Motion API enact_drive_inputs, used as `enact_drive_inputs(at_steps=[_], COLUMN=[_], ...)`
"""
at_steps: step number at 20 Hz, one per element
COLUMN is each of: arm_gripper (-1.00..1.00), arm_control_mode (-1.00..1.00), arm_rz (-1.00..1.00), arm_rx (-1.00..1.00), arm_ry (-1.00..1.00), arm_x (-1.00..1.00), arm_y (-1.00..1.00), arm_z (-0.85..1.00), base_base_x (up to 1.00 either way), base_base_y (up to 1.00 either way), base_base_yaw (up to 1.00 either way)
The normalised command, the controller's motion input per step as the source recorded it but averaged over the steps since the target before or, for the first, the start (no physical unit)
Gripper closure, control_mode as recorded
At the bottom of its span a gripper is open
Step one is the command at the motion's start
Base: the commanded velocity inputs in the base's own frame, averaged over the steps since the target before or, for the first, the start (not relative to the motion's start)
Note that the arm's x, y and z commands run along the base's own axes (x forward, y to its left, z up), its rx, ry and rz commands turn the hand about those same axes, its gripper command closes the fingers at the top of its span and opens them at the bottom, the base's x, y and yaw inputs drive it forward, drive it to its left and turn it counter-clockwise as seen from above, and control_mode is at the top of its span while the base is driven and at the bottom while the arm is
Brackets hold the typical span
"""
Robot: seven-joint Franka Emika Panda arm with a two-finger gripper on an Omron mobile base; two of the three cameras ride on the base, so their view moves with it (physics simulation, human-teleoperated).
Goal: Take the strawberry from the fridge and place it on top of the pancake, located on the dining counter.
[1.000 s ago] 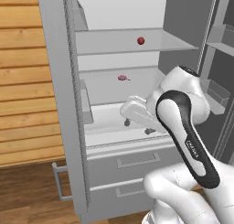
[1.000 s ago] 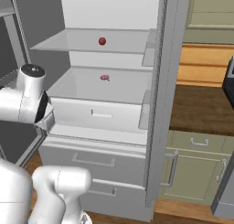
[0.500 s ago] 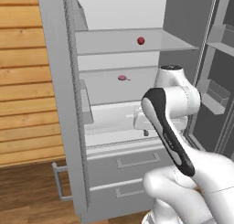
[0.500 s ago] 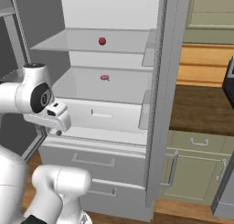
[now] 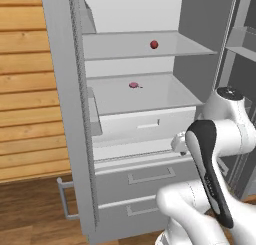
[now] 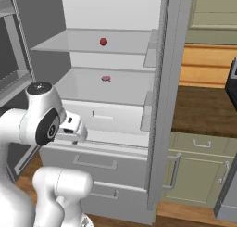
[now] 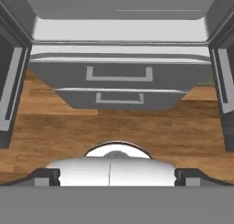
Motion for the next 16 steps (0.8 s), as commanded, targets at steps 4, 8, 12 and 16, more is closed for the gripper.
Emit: enact_drive_inputs(at_steps=[4, 8, 12, 16], arm_gripper=[-1.00, -1.00, -1.00, -1.00], arm_control_mode=[-1.00, -1.00, -1.00, -1.00], arm_rz=[0.02, -0.14, -0.09, 0.00], arm_rx=[0.00, -0.09, -0.02, 0.00], arm_ry=[0.00, 0.00, 0.00, 0.00], arm_x=[-0.31, -0.02, 0.00, 0.00], arm_y=[0.00, 0.00, 0.00, 0.00], arm_z=[-0.14, -0.40, -0.07, 0.00], base_base_x=[0.00, 0.00, 0.00, 0.00], base_base_y=[0.00, 0.00, 0.00, 0.00], base_base_yaw=[0.00, 0.00, 0.00, 0.00])
